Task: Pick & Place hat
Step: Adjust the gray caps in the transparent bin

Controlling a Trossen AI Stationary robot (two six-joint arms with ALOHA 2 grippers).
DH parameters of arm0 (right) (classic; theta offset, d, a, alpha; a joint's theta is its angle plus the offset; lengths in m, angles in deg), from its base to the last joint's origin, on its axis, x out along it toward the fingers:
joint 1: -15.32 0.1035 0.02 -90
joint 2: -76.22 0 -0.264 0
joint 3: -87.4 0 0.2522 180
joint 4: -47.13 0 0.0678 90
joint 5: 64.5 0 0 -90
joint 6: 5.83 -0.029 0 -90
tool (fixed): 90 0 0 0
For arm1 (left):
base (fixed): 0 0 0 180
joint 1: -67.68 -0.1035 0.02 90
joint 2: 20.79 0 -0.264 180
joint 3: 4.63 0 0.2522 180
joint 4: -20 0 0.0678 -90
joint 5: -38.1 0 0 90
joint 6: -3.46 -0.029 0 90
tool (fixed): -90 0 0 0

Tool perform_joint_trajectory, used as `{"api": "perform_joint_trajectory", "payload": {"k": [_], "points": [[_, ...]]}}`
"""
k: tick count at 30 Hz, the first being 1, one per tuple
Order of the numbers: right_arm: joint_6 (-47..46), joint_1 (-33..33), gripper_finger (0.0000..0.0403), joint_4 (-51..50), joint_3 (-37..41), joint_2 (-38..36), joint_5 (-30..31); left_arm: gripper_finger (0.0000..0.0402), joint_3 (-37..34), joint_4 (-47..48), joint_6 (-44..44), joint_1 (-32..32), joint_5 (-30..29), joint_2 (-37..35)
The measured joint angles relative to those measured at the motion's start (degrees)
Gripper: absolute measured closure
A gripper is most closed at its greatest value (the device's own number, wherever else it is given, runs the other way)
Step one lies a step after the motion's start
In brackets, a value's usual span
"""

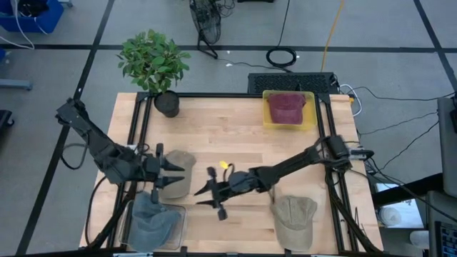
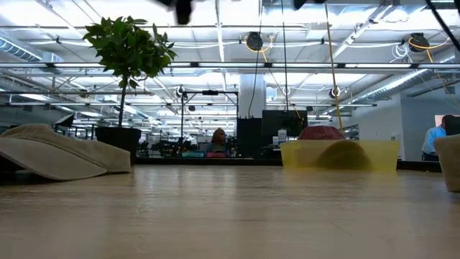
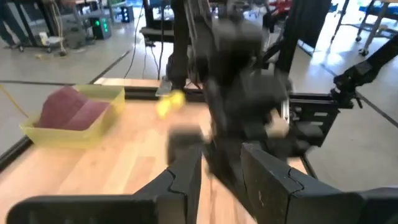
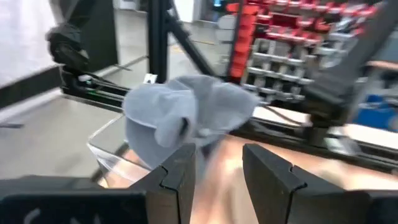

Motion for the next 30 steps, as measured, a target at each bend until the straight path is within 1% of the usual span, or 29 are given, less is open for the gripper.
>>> {"api": "perform_joint_trajectory", "payload": {"k": [2,5,7,12,15,17,19,21,23,25,27,30], "points": [[1.31,0.04,0.0282,-0.54,4.76,-5.00,2.93,0.0284,0.72,0.53,2.41,-0.02,0.99,2.27],[1.87,0.02,0.0282,1.65,13.58,-12.46,5.44,0.0284,3.17,7.01,8.92,0.36,7.98,5.52],[0.58,-0.04,0.0282,5.42,20.30,-17.46,6.12,0.0284,6.09,12.71,14.54,1.35,12.27,7.51],[-4.09,0.04,0.0282,15.75,37.39,-28.60,6.32,0.0284,16.72,31.14,28.08,5.63,22.65,14.17],[-6.93,0.03,0.0282,22.69,46.02,-33.60,9.16,0.0284,24.08,41.90,33.52,8.95,26.86,18.78],[-8.54,0.19,0.0282,26.77,50.72,-36.16,10.78,0.0284,28.42,51.15,41.17,10.60,29.28,21.87],[-9.16,0.48,0.0282,29.82,54.02,-37.48,10.94,0.0284,31.21,59.89,50.15,11.46,32.99,24.55],[-9.75,0.85,0.0282,32.09,56.11,-38.18,10.93,0.0284,32.29,65.26,55.76,12.01,36.91,26.39],[-9.96,0.94,0.0282,33.42,56.82,-38.29,10.89,0.0284,31.52,67.87,59.02,12.44,39.80,27.58],[-9.94,1.12,0.0282,33.34,56.91,-38.26,10.97,0.0284,29.82,67.30,60.40,12.42,40.88,28.35],[-9.96,1.14,0.0282,33.42,56.91,-38.26,10.97,0.0284,27.54,63.16,60.91,11.57,41.64,28.51],[-9.94,1.16,0.0282,33.95,56.91,-38.23,11.00,0.0284,23.04,54.15,61.19,9.35,46.37,28.61]]}}
